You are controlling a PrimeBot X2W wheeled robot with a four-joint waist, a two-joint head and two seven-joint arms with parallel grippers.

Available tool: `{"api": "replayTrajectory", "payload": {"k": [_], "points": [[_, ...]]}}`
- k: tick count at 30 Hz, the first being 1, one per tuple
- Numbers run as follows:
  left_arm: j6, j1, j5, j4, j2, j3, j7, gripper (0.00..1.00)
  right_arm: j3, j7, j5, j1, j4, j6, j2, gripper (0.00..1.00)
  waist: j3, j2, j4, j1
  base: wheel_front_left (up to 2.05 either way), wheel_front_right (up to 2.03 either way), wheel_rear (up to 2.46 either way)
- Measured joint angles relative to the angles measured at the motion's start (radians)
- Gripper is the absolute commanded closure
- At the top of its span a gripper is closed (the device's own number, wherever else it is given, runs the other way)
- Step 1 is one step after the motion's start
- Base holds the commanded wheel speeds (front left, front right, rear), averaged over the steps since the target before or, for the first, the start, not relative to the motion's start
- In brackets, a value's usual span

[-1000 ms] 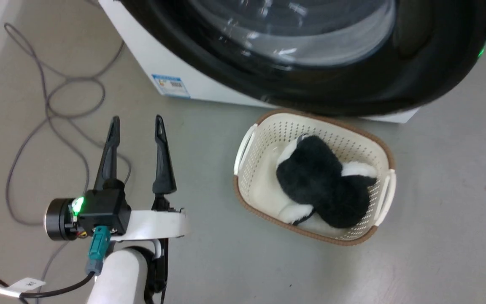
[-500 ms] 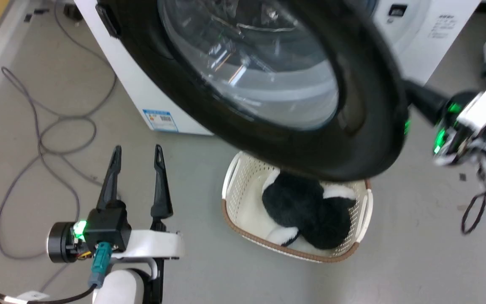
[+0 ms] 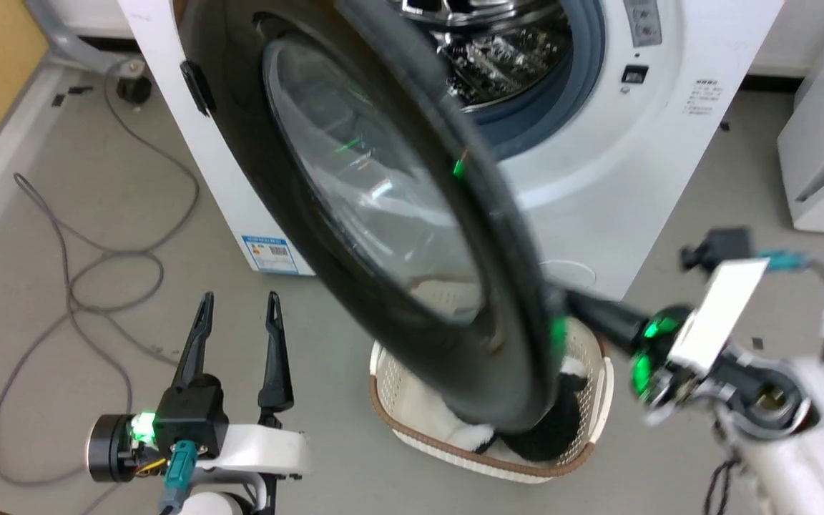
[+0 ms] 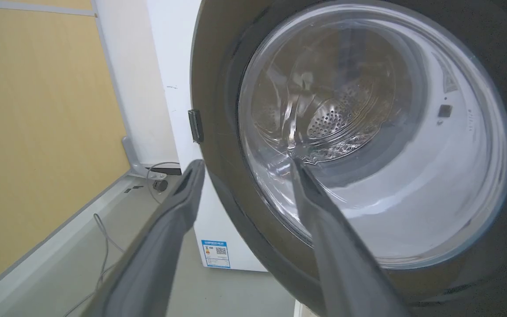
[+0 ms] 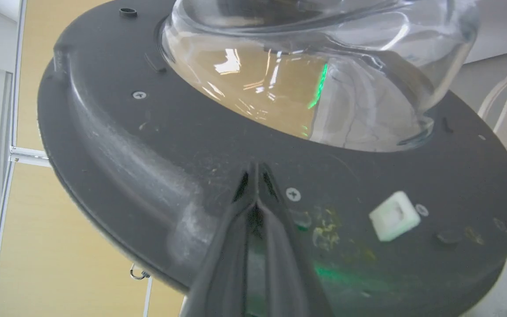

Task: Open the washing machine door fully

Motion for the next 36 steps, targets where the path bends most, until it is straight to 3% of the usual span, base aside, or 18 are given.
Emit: {"api": "replayTrajectory", "payload": {"k": [15,19,22,32,36], "points": [[-0.006,0.039,0.008,0.018,0.0,0.013,0.0,0.0,0.115,0.01,-0.033,0.195,-0.158,0.0,0.129,1.0,-0.056,0.0,-0.006,-0.0001,0.0,0.0,0.0],[-0.008,0.043,0.008,0.021,0.0,0.015,0.0,0.0,0.105,-0.048,-0.07,0.226,-0.176,0.0,0.14,1.0,-0.069,0.0,-0.009,-0.0001,0.0,0.0,0.0],[-0.008,0.054,0.008,0.025,0.0,0.018,0.0,0.0,0.063,-0.133,-0.111,0.243,-0.202,0.0,0.141,1.0,-0.081,0.0,-0.012,-0.0001,0.0,0.0,0.0],[-0.009,0.079,0.008,0.029,0.0,0.027,0.0,0.0,-0.058,-0.594,-0.327,0.277,-0.347,0.0,0.14,1.0,-0.117,0.0,-0.036,0.0,0.0,0.0,0.0],[-0.009,0.079,0.009,0.029,0.0,0.03,0.0,0.0,-0.037,-0.803,-0.522,0.279,-0.367,0.0,0.066,1.0,-0.122,0.0,-0.045,0.0,0.0,0.0,0.0]]}}
